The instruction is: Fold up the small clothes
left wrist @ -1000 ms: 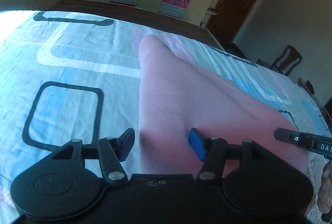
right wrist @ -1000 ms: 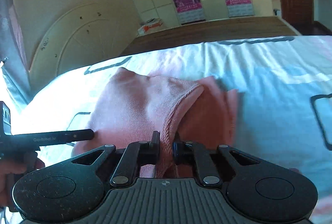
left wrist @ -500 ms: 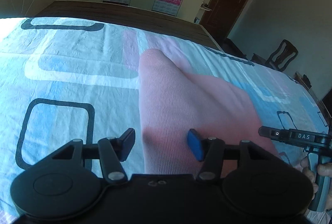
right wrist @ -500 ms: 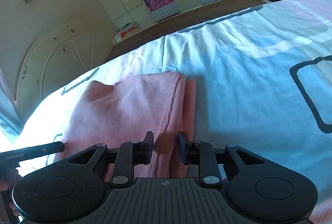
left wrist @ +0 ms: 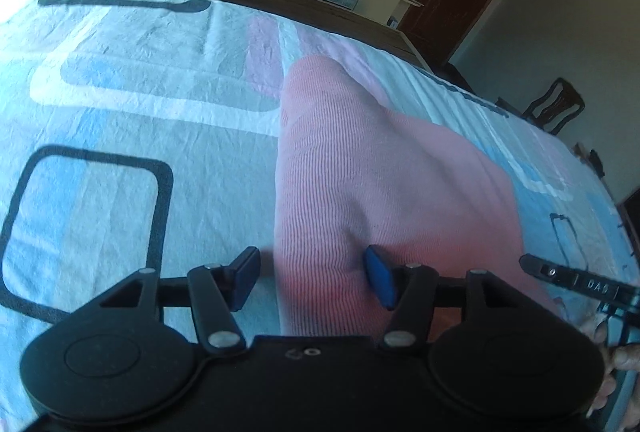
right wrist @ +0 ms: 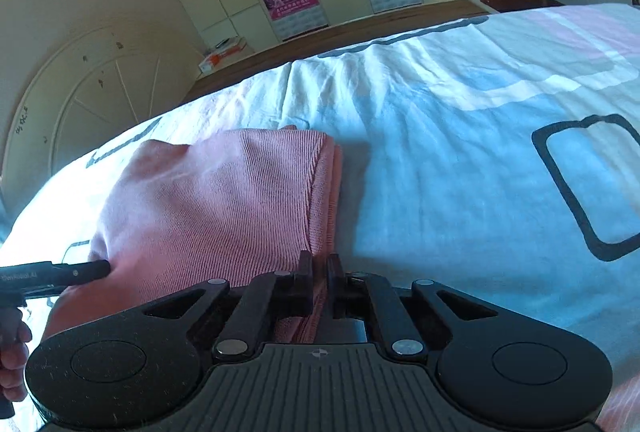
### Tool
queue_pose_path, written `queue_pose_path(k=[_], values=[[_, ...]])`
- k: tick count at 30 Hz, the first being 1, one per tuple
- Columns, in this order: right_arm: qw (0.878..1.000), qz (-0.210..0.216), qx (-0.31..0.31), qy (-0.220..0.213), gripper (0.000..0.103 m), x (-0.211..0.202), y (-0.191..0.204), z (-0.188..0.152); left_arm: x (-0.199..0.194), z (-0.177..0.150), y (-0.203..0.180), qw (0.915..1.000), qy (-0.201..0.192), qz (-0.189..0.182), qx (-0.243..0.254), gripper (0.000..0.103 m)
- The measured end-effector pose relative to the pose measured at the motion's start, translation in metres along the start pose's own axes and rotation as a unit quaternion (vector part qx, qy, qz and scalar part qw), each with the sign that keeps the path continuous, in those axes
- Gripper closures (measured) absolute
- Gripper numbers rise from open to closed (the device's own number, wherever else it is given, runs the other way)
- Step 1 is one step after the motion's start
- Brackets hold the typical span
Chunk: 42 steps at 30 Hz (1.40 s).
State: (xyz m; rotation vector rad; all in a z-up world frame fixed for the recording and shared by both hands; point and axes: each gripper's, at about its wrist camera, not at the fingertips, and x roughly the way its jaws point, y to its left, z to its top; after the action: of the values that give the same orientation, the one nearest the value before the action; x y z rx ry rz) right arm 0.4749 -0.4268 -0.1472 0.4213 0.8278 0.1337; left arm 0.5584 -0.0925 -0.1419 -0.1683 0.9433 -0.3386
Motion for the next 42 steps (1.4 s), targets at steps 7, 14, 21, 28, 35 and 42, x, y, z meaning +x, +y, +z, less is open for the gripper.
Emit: queue_pose_path(k=[7,14,21,28,35,42], values=[[0.999,-0.008,-0.018,-0.032,0.093,-0.022,0.018,0.009,-0.032,0.005,-0.021,0.9943,-0.067,0.040,0.073,0.049],[0.995,-0.010,-0.087,-0.037,0.093,0.010,0.060,0.045,0.009,0.056,-0.023,0.9963,-0.055,0.025,0.061,0.054],[0.980,-0.118,-0.158,0.037,0.094,0.060,0.069,0.048,0.051,0.059,-0.046,0.9908,-0.012,0.050,0.125,0.051],[0.989,-0.083,-0.125,-0.011,0.093,0.037,0.067,0.046,0.018,0.039,-0.041,0.9915,-0.033,0.023,0.123,0.060],[0.986,-0.096,-0.138,-0.004,0.092,0.024,0.074,0.040,-0.006,0.030,-0.056,0.9871,-0.052,0.030,0.149,0.054],[0.978,-0.034,-0.206,0.015,0.071,-0.015,0.095,-0.016,-0.029,-0.028,-0.044,0.9924,-0.038,0.014,0.116,0.048]])
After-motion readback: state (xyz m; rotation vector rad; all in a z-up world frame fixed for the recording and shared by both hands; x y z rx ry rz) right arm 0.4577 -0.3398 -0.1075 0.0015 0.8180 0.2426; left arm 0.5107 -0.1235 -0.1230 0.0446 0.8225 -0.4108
